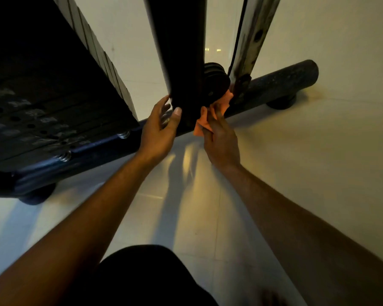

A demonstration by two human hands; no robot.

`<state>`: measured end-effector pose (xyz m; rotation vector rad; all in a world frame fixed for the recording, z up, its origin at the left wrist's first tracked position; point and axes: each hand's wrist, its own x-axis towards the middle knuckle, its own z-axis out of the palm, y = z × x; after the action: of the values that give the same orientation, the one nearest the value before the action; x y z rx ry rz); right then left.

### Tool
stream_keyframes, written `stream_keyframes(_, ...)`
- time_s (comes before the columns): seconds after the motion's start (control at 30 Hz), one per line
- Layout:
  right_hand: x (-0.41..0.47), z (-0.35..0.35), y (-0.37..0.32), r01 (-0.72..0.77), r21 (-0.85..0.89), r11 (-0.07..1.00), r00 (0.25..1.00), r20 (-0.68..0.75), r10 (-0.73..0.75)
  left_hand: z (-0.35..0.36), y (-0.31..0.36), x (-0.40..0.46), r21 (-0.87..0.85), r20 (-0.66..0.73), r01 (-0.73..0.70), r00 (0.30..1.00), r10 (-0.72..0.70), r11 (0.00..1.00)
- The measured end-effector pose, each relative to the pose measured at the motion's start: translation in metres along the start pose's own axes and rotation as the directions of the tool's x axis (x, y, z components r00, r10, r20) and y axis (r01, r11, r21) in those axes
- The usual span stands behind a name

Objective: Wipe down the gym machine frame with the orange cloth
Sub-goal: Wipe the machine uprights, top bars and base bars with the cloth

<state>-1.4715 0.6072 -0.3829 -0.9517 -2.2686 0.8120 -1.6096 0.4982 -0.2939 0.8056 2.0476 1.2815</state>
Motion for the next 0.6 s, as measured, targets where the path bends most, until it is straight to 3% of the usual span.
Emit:
stream_keyframes(0.2, -0.011, -0.106, -0.06, -0.05, -0.052, 0.997, 0.987, 0.149, 0.058, -0.017, 0.074, -0.042, 0.219, 0.025, -0.004, 1.0, -0.001, 0.976)
stream_keyframes(0.33, -0.014, -0.194, -0.114, -0.097, -0.093, 0.991, 0.971, 0.21, 0.114, -0.037, 0.153, -0.078, 0.398, 0.12, -0.076, 0.992, 0.031, 0.914)
stream_keyframes(0.6, -0.017, -0.433, -0.292, -0.183, -0.164, 0.969, 0.928, 0.296, 0.225, -0.093, 0.387, -0.164, 0.6, 0.33, -0.258, 0.942, 0.06, 0.757)
